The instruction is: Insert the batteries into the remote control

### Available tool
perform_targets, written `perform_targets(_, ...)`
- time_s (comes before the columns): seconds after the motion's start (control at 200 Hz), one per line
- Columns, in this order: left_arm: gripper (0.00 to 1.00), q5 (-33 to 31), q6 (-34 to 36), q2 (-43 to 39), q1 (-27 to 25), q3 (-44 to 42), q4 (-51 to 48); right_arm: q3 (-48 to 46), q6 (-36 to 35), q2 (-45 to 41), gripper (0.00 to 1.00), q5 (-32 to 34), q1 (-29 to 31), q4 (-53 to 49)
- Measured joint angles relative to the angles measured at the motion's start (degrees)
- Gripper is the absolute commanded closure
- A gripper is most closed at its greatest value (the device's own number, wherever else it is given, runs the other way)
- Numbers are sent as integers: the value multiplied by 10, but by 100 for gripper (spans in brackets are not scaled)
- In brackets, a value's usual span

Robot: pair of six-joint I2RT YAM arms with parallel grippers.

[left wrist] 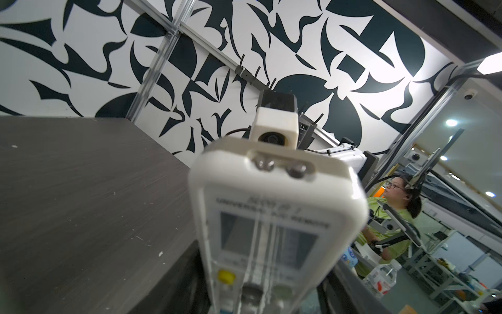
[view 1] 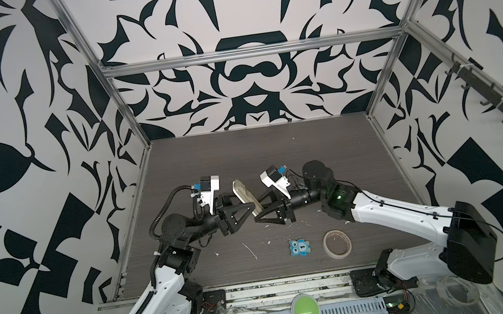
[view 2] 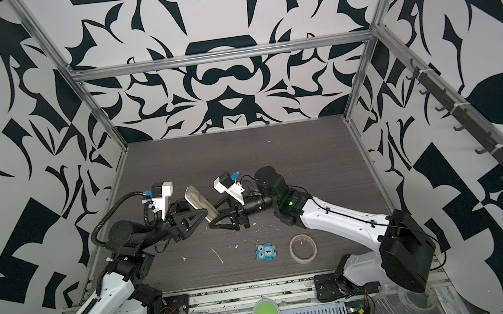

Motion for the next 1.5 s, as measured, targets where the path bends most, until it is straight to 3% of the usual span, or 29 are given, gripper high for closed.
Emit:
perform_targets(0.175,54,-5,11,-2,0,0,3,0,30,7,100,-16,-1,18)
perform_targets(0.4,77,-11,10,-3,0,0,3,0,43,12,100,-22,-2,33)
perform_targets(0.61,92,-17,13,-3,0,0,-3,1,46,14,43,-22,-3,35)
perform_targets(0.81,94,-34,25,-14,-3,5,-58,1,37,14,16,-14,-2,28)
perform_targets(0.895,95,-49,40,-21,-3,23,-116,-1,33,12,10,-1,-1,23)
perform_targets(1.095,95,-103,76,-61,-4,58,-236,-14,9,-13,6,46,-1,-6)
perform_targets(1.24,95,-154,97,-68,-4,76,-304,-12,-32,-33,6,128,-1,-87)
perform_targets(1.5,96,-249,127,29,-4,123,-407,3,-93,-55,7,293,-1,-223)
